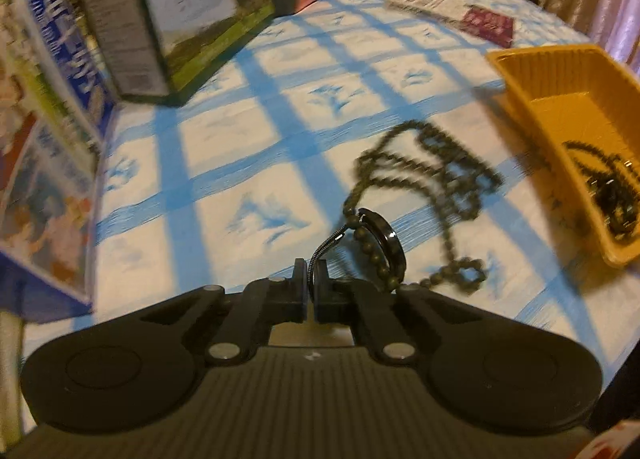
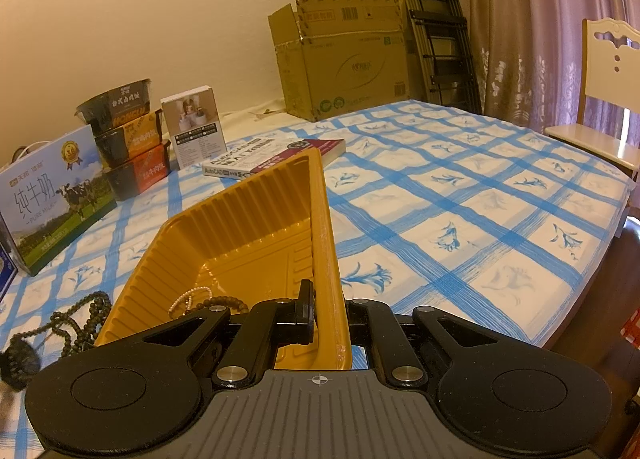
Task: Organize jewelry
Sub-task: 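Grasp the black watch strap with the left tool and lift it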
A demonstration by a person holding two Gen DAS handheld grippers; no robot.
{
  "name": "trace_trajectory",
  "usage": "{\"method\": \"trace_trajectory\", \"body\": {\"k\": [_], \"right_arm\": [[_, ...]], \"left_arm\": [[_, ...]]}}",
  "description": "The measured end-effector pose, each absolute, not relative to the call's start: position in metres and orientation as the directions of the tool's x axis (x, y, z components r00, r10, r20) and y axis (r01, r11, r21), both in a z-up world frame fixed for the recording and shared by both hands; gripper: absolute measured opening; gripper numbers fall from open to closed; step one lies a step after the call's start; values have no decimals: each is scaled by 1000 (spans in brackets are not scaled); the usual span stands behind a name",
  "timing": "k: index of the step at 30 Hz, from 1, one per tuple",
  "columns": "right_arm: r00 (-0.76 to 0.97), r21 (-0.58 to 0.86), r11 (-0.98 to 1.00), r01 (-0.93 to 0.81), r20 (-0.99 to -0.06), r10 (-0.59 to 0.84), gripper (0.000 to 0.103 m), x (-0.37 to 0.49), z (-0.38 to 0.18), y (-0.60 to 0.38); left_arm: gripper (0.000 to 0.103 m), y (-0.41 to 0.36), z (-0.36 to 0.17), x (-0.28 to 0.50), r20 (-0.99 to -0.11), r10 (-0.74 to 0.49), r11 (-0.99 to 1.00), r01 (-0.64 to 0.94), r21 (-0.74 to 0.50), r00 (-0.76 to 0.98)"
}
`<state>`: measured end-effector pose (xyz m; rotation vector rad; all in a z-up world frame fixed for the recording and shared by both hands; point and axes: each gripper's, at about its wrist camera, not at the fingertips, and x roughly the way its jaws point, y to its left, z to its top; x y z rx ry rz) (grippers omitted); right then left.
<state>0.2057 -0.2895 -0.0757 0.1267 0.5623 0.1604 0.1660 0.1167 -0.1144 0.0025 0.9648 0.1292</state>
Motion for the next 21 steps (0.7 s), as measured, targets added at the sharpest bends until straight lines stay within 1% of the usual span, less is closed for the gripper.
{"method": "trace_trajectory", "body": {"k": [4,5,6,9,12,17,19,21], "right_arm": [[835,160,980,-118,-518,185,7,207,-77,-290],[835,159,980,-118,-518,185,7,207,-77,-290],[835,159,980,-118,-518,185,7,207,-77,-290],[834,159,980,-118,-519,185,7,208,-77,-290],[834,159,980,-116,-520,184,7,208,-77,-290],[834,157,981,-117,-521,183,7,208,-78,-289],[834,157,981,-116,-521,183,7,208,-78,-289],[834,157,981,-116,-520,182,7,208,-77,-289]], "left_arm": [[3,132,-116,161,-823,137,988,-132,76,551],[3,135,-116,161,-822,127,989,-131,65,555],[8,136,-116,161,-821,117,990,-132,51,559],[14,143,-114,157,-817,95,985,-170,-4,569],[14,142,-107,150,-800,86,982,-186,-33,594],[15,134,-98,139,-786,7,976,-176,-130,618],[19,128,-98,139,-782,-23,976,-157,-153,623],[21,126,-102,144,-784,-27,976,-155,-156,620]]}}
